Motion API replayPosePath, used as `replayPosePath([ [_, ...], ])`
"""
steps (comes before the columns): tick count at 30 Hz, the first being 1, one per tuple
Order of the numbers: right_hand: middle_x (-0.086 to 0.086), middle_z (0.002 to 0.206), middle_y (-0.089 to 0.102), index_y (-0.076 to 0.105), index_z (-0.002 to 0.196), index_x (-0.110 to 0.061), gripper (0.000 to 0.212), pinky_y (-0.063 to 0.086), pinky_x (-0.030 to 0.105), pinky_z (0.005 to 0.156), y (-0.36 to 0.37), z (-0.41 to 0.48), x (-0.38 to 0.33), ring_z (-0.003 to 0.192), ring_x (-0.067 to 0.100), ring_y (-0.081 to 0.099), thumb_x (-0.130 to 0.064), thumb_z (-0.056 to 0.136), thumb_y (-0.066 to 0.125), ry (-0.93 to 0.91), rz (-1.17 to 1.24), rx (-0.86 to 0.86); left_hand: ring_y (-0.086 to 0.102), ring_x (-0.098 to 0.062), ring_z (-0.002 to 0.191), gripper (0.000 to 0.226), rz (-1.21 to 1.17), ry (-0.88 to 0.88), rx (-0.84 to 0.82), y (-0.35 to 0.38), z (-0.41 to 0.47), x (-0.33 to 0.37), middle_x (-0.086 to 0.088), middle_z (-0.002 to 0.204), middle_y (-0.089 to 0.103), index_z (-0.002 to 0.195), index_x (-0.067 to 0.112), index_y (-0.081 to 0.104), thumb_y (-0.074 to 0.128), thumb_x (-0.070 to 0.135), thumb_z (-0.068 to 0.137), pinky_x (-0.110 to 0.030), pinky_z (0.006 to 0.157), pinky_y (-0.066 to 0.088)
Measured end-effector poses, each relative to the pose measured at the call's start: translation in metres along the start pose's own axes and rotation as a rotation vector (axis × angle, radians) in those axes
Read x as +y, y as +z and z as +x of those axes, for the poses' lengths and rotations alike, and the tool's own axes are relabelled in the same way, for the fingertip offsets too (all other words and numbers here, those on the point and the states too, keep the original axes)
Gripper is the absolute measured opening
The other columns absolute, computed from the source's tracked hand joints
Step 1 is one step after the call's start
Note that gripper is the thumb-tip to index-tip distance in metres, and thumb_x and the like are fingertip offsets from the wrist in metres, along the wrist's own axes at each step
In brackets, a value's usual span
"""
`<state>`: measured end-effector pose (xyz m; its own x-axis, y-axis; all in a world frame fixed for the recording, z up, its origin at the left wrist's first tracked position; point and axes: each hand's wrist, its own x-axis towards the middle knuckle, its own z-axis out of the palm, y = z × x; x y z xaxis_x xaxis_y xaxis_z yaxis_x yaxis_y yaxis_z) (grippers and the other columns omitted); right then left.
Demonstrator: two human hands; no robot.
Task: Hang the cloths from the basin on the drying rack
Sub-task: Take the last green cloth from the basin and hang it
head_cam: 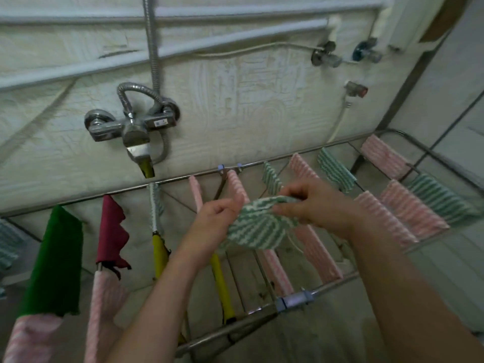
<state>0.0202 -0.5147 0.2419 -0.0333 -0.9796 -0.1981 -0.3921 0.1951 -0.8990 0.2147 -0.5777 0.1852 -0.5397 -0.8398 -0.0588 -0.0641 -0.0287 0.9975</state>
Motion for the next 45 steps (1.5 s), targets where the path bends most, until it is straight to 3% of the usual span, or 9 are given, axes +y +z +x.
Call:
replayPosePath([
  [3, -0.001, 0.075, 0.067, 0.064, 0.089, -0.006, 0.006, 0.052, 0.019, 0.054, -0.018, -0.026, 0.013, 0.063, 0.005, 0.061, -0.004, 0.084, 0.066, 0.061, 0.393, 0.049, 0.052, -0.009, 0.070, 0.027, 0.032, 0.097, -0.099, 0.028, -0.004, 0.006, 0.003, 0.075, 0.060, 0.082, 0.014, 0.061, 0.073, 0.037, 0.073, -0.022, 0.061, 0.041],
  [8, 0.010, 0.082, 0.069, 0.061, 0.090, -0.003, 0.004, 0.057, 0.021, 0.053, -0.035, -0.052, 0.038, 0.067, 0.015, 0.068, 0.000, 0.088, 0.059, 0.105, 0.797, 0.211, 0.060, -0.011, 0.069, 0.014, -0.212, 0.007, -0.023, 0.071, 0.000, 0.012, 0.000, 0.075, 0.069, 0.077, 0.017, 0.069, 0.064, 0.026, 0.085, -0.026, 0.066, 0.045],
  [17, 0.002, 0.075, 0.067, 0.062, 0.085, -0.009, 0.009, 0.058, 0.026, 0.059, -0.111, -0.054, 0.090, 0.063, 0.007, 0.066, -0.014, 0.086, 0.068, 0.129, 0.264, 0.400, 0.063, -0.010, 0.065, 0.012, -0.141, 0.073, 0.082, 0.136, 0.043, 0.009, 0.002, 0.071, 0.070, 0.085, 0.008, 0.065, 0.058, 0.017, 0.091, -0.024, 0.060, 0.051],
  [25, 0.009, 0.078, 0.062, 0.056, 0.080, -0.008, 0.012, 0.060, 0.031, 0.061, -0.208, -0.009, 0.112, 0.067, 0.016, 0.066, -0.001, 0.089, 0.058, 0.124, 0.597, 0.410, 0.054, -0.027, 0.077, 0.019, -0.128, 0.173, -0.103, 0.180, 0.129, 0.009, -0.022, 0.094, 0.058, 0.090, 0.034, 0.056, 0.059, 0.015, 0.090, -0.042, 0.069, 0.044],
  [29, 0.015, 0.094, 0.064, 0.062, 0.096, -0.003, 0.008, 0.061, 0.029, 0.064, -0.242, 0.007, 0.131, 0.079, 0.021, 0.066, -0.009, 0.092, 0.058, 0.143, 0.589, 0.541, 0.062, -0.026, 0.102, 0.022, -0.108, 0.120, -0.049, 0.204, 0.170, 0.001, -0.025, 0.137, 0.047, 0.088, 0.041, 0.060, 0.071, 0.023, 0.082, -0.031, 0.074, 0.050],
  [32, 0.010, 0.104, 0.063, 0.060, 0.102, -0.009, 0.011, 0.061, 0.029, 0.065, -0.265, 0.016, 0.140, 0.093, 0.022, 0.065, -0.016, 0.094, 0.056, 0.186, 0.401, 0.623, 0.051, -0.024, 0.074, 0.020, -0.126, 0.104, -0.051, 0.224, 0.194, -0.005, -0.021, 0.107, 0.058, 0.092, 0.037, 0.054, 0.064, 0.020, 0.086, -0.037, 0.066, 0.041],
  [36, 0.006, 0.107, 0.055, 0.051, 0.099, -0.015, 0.012, 0.061, 0.030, 0.061, -0.297, 0.027, 0.151, 0.096, 0.023, 0.061, -0.027, 0.097, 0.051, 0.225, 0.120, 0.668, 0.049, -0.004, 0.063, 0.027, -0.123, 0.109, -0.079, 0.257, 0.219, -0.005, 0.026, 0.067, 0.056, 0.083, 0.022, 0.057, 0.048, -0.001, 0.094, -0.021, 0.059, 0.038],
  [40, 0.007, 0.110, 0.050, 0.047, 0.104, -0.015, 0.016, 0.058, 0.029, 0.054, -0.341, 0.046, 0.165, 0.093, 0.020, 0.056, -0.030, 0.098, 0.047, 0.258, -0.087, 0.646, 0.056, 0.010, 0.066, 0.031, -0.152, -0.006, -0.057, 0.295, 0.252, -0.005, 0.014, 0.084, 0.066, 0.090, 0.014, 0.069, 0.044, -0.003, 0.094, -0.005, 0.062, 0.042],
  [45, 0.009, 0.113, 0.051, 0.048, 0.107, -0.011, 0.018, 0.057, 0.041, 0.073, -0.393, 0.097, 0.212, 0.092, 0.024, 0.056, -0.027, 0.099, 0.048, 0.381, -0.005, 0.511, 0.061, -0.013, 0.090, 0.045, -0.049, -0.124, -0.054, 0.344, 0.301, -0.026, -0.004, 0.109, 0.064, 0.123, 0.012, 0.059, 0.059, -0.008, 0.082, -0.025, 0.082, 0.049],
])
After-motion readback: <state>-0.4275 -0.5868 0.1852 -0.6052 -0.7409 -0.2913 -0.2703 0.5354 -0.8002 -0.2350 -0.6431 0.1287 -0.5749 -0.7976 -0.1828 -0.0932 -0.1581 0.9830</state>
